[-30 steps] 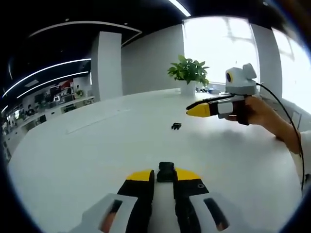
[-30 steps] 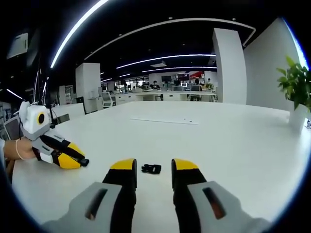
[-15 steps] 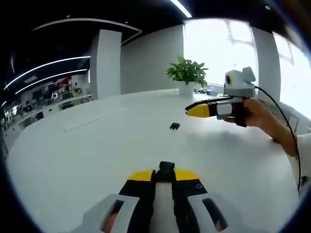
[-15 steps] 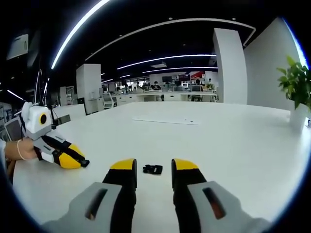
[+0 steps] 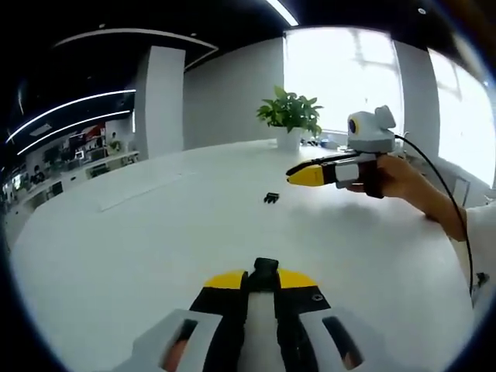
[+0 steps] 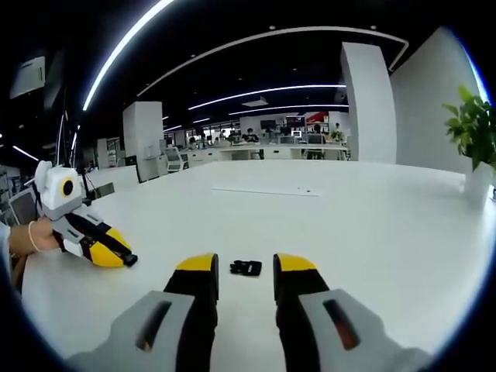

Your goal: Snap the two parts of the plastic buckle together until the buckle closes and remains connected.

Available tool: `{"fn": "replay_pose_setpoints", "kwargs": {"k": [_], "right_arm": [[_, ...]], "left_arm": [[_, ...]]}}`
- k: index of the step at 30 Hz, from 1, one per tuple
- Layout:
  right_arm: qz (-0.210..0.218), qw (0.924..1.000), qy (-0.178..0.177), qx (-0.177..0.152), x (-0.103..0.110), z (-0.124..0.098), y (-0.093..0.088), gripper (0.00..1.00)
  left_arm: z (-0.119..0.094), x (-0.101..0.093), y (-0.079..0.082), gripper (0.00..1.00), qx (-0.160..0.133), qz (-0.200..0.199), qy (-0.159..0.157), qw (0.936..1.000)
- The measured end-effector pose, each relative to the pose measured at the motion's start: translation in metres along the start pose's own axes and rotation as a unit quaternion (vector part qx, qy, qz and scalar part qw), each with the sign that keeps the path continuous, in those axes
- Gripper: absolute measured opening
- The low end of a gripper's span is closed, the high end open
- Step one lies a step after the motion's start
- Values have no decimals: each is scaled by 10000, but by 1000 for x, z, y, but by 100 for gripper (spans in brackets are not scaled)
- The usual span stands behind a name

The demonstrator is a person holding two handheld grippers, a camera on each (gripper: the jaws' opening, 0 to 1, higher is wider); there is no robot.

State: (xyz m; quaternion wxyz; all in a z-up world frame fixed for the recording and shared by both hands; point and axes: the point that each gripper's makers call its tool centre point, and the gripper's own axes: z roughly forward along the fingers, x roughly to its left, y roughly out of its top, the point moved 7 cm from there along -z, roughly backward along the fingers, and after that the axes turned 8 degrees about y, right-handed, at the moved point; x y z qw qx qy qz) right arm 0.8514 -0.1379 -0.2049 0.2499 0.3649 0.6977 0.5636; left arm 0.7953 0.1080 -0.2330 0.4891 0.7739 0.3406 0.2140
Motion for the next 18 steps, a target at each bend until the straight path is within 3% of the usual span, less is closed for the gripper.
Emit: {"fn": "replay_pose_setpoints", "kwargs": {"k": [13, 18], "right_arm": [[-71, 9999, 84, 115, 0, 8, -4, 28], [-135, 9994, 215, 234, -2, 12, -6, 33]], "left_arm": [[-14, 14, -3, 12, 27, -75, -99, 9999], [-22, 16, -6, 12, 9, -70, -114, 9999]]}}
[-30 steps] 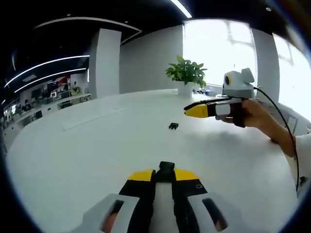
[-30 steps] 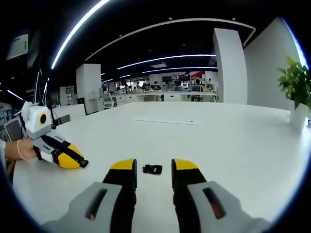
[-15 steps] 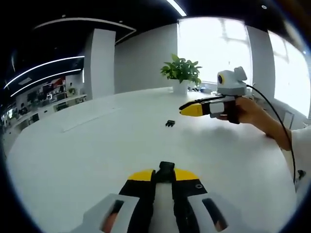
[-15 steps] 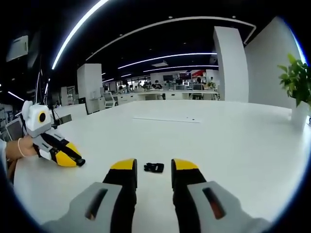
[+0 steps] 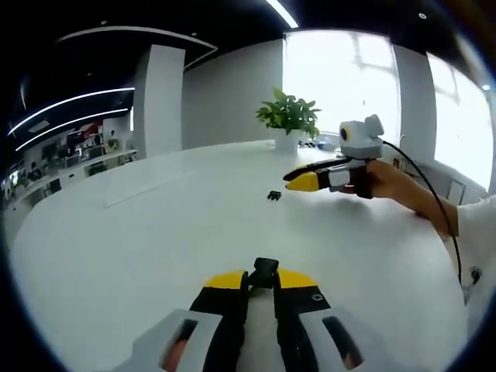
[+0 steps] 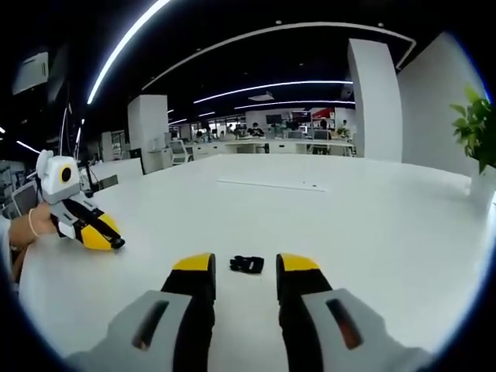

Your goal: Snap the two parts of the plastic buckle together until the buckle closes and remains connected.

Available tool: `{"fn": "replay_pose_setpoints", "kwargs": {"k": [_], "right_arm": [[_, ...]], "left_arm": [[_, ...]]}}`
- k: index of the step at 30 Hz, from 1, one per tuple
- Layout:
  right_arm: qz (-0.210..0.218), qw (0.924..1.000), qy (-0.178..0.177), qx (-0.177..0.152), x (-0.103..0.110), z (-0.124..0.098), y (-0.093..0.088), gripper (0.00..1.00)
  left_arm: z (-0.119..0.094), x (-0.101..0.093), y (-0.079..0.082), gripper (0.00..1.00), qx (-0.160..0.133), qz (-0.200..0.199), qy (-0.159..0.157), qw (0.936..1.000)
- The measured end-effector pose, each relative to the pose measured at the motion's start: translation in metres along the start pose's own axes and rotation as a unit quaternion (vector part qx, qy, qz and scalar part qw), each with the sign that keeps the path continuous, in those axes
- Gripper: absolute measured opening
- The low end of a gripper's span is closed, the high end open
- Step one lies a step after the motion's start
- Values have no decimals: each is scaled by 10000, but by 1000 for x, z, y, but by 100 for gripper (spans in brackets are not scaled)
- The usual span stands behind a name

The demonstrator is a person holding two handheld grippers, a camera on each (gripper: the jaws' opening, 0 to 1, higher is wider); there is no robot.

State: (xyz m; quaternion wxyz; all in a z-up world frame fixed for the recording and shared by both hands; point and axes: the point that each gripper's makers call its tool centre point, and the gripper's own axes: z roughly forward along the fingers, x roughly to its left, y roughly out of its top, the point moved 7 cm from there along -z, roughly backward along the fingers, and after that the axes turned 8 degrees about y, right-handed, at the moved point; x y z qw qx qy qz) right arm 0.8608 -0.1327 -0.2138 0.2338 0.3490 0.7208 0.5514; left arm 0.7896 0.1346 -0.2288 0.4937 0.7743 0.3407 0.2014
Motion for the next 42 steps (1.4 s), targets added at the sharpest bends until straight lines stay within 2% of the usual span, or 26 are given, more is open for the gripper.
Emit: {"fn": "replay_pose_setpoints", "kwargs": {"k": [2, 11, 15, 21, 30, 36, 42], "right_arm": [[-109, 9999, 81, 41, -1, 3, 1, 37], [-82, 9991, 367, 198, 1, 8, -5, 43], [-96, 9990, 441, 71, 0, 5, -2, 44], [-163, 9976, 660, -92, -9, 3, 1, 45], [-605, 9911, 1184, 24, -11, 6, -2, 48], [-635, 9891, 1324, 136, -19, 10, -2, 48], [-889, 9843, 1480, 366, -21, 13, -4, 49]], "left_arm": [[-2, 2, -1, 12, 0, -24, 0, 10000], [-11, 17, 1, 12, -19, -74, 77, 9999], [-14, 20, 0, 12, 4, -84, 89, 9999], [-18, 13, 1, 12, 13, -57, -39, 10000], [-22, 12, 3, 12, -63, -44, -164, 9998], [-24, 12, 2, 12, -50, -53, -186, 9998], [-25, 13, 1, 12, -62, -26, -188, 9998]]}}
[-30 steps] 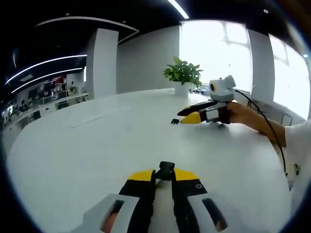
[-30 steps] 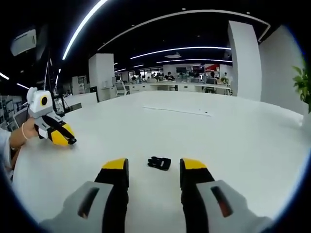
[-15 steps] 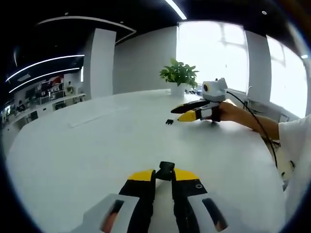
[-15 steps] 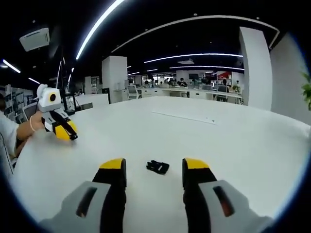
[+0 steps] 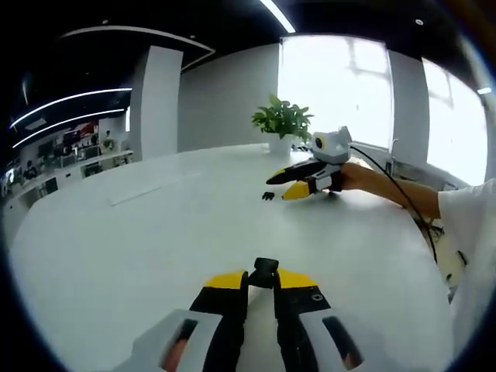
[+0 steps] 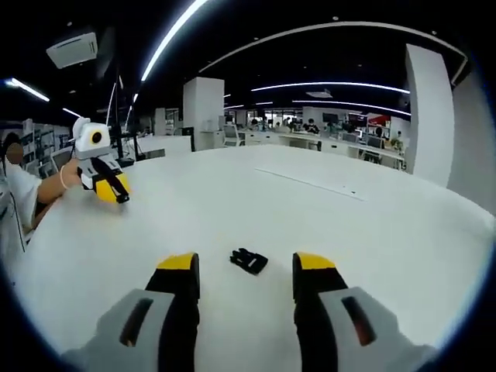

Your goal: Snap the two parts of the plastic buckle together until the buckle closes and remains connected.

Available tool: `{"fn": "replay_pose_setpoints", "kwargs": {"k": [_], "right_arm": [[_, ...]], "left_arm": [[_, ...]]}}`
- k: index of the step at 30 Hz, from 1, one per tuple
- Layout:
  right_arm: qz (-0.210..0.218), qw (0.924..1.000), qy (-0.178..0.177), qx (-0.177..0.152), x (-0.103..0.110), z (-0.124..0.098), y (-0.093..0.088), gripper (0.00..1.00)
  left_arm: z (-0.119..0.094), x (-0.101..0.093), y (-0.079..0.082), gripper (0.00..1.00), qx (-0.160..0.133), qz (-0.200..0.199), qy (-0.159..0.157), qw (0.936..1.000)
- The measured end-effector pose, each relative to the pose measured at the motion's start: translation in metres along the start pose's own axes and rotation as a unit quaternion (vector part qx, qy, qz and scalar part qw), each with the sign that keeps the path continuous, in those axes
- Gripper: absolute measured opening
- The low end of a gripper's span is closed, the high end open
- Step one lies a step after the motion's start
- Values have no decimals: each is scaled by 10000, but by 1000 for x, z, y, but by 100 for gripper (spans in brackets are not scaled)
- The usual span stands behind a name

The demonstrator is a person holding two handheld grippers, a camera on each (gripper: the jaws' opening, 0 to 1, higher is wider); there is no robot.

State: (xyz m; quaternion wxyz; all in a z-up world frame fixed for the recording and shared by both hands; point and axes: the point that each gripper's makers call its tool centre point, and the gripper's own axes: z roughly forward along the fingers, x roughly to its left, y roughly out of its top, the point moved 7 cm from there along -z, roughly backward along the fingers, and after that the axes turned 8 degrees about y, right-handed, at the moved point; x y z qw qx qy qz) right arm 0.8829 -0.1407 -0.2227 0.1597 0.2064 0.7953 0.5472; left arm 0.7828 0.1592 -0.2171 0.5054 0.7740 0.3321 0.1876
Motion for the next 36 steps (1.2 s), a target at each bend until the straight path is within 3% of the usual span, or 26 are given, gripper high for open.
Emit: {"fn": "replay_pose_setpoints", "kwargs": {"k": [15, 25, 36], "right_arm": [[-160, 9996, 102, 224, -7, 6, 0, 43], [-147, 9984, 425, 340, -11, 9, 0, 40], [-567, 9924, 843, 698, -8, 8, 5, 35]], "left_arm": [[-4, 2, -3, 12, 11, 75, 33, 10000], [-6, 0, -6, 12, -17, 78, 44, 10000], [-6, -3, -5, 12, -77, 58, 3, 10000]]}}
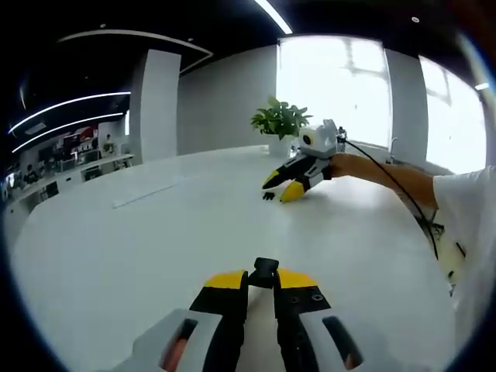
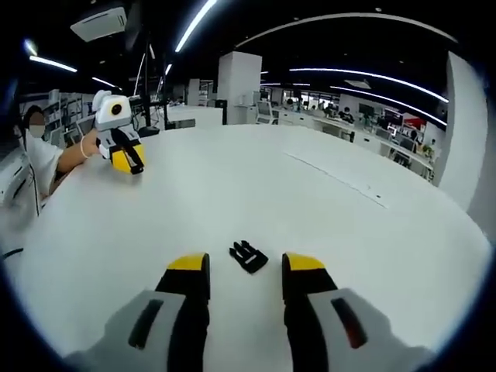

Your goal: Snap the two parts of the plastic buckle together until the buckle closes and remains connected.

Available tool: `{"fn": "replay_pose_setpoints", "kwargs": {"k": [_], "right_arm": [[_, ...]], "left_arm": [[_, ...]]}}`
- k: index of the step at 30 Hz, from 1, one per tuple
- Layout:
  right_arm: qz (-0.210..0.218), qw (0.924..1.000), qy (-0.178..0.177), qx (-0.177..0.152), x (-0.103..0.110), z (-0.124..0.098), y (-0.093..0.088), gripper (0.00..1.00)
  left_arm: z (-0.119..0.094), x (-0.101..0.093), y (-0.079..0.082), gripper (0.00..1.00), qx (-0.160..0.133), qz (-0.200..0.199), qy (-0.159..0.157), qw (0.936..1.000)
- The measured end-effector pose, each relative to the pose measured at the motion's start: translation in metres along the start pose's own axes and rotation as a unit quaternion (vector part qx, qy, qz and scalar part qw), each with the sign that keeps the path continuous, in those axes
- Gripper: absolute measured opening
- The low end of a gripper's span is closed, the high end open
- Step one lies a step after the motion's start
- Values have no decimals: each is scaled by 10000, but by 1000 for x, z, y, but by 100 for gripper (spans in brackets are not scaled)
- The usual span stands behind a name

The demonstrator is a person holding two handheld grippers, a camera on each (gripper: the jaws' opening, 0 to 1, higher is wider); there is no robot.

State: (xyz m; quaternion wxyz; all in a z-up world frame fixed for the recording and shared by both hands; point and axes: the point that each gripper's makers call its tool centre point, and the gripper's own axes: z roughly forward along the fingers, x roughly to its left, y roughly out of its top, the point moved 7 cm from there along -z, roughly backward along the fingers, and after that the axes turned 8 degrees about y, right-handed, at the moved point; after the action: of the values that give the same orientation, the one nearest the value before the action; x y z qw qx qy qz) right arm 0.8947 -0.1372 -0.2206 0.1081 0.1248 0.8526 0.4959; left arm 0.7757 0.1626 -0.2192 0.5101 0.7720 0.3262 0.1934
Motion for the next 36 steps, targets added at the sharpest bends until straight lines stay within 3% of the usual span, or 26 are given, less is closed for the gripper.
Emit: {"fn": "replay_pose_setpoints", "kwargs": {"k": [16, 36], "right_arm": [[181, 9985, 506, -124, -4, 3, -4, 31], [185, 9981, 539, -242, -2, 1, -5, 21]], "left_arm": [[0, 6, -2, 12, -2, -88, 24, 10000], [0, 4, -2, 12, -6, -93, -18, 10000]]}}
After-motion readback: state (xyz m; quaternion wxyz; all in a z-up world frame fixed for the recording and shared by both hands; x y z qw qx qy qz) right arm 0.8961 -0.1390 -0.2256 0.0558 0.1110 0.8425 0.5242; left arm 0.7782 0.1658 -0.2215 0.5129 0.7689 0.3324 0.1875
